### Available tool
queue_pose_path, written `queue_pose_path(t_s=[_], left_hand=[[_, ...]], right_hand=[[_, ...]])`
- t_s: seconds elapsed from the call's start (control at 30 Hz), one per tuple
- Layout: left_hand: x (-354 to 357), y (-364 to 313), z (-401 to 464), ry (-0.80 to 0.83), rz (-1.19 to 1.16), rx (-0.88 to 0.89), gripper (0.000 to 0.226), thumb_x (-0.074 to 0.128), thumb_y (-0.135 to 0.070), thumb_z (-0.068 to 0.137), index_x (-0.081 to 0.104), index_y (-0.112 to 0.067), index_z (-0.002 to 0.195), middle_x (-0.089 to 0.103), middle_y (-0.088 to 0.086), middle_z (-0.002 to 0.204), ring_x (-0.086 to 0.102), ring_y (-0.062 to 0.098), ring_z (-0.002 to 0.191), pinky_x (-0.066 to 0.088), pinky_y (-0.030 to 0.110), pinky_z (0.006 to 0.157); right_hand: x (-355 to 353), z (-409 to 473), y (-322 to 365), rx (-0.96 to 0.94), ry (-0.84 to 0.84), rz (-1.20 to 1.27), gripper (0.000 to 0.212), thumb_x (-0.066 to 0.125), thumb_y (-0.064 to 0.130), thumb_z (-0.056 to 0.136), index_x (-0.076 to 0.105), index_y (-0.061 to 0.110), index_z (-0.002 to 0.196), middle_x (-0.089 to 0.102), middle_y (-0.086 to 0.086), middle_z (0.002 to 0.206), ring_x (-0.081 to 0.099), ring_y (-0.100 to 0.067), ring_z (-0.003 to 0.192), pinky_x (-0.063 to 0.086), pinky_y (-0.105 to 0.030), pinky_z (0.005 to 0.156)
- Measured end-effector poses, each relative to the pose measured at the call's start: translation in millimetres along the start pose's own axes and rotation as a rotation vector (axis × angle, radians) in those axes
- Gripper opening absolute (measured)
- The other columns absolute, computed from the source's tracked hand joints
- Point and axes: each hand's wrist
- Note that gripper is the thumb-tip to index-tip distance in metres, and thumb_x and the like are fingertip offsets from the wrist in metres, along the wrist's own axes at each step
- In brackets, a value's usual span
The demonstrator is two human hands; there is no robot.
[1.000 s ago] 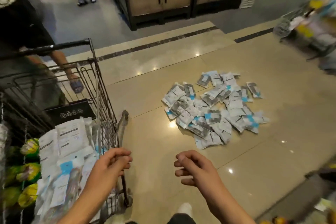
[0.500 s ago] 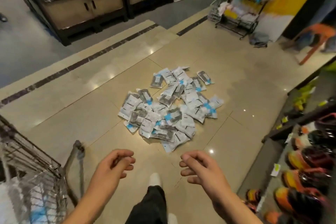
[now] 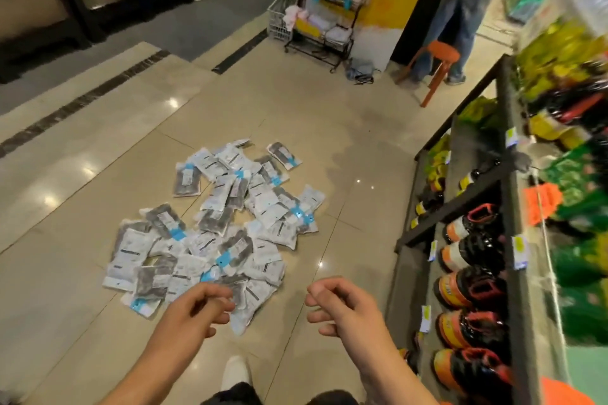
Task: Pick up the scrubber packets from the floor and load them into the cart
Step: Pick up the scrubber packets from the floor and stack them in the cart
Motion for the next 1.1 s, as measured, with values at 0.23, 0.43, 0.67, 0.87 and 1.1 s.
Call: queue_pose_path(t_s=[0.23,0.43,0.67,0.87,1.1], left_hand=[[41.4,-70.6,71.1,0.071,0.099,0.065,0.016,0.061,-0.013,0.1,0.076,-0.02,0.1,0.079,-0.001,0.093,0.074,0.021,0.091,0.055,0.036,0.081],[87.8,-113.9,116.4,-0.001,0.121,0.058,0.018,0.06,-0.014,0.1,0.074,-0.025,0.102,0.079,-0.004,0.095,0.074,0.018,0.092,0.054,0.035,0.08],[144.3,-138.4,142.5,-0.191,-0.103,-0.106,0.019,0.057,-0.01,0.102,0.073,-0.019,0.105,0.078,0.006,0.099,0.073,0.027,0.096,0.054,0.037,0.08],[160.9,-139.3,178.5,-0.271,-0.201,-0.209,0.021,0.054,-0.007,0.103,0.074,-0.014,0.102,0.078,0.009,0.098,0.071,0.029,0.091,0.048,0.034,0.073],[161.6,-155.2,287.1,-0.3,-0.292,-0.299,0.018,0.056,-0.014,0.104,0.073,-0.015,0.104,0.078,0.01,0.098,0.07,0.028,0.089,0.051,0.04,0.08]], right_hand=[[-45.5,61.0,41.6,0.022,-0.089,0.083,0.011,0.066,0.023,0.097,0.076,0.017,0.098,0.079,-0.004,0.094,0.071,-0.013,0.077,0.052,-0.028,0.072],[-77.4,150.6,78.9,-0.006,0.036,0.05,0.008,0.07,0.027,0.096,0.077,0.025,0.093,0.078,0.0,0.092,0.074,-0.015,0.08,0.054,-0.032,0.077],[-115.9,238.6,127.3,-0.001,0.189,-0.072,0.009,0.068,0.023,0.096,0.077,0.025,0.095,0.079,0.001,0.093,0.073,-0.015,0.081,0.055,-0.031,0.076],[-127.6,301.0,150.8,0.07,0.237,-0.158,0.009,0.067,0.016,0.096,0.076,0.019,0.095,0.079,-0.003,0.095,0.071,-0.016,0.075,0.05,-0.027,0.069],[-120.0,400.8,174.6,0.193,0.205,-0.294,0.007,0.069,0.018,0.097,0.076,0.018,0.094,0.078,-0.011,0.1,0.072,-0.018,0.077,0.05,-0.026,0.063]])
Point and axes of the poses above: each hand's wrist, its own z-axis towards the middle knuckle, its own x-axis out of the palm, y = z × x
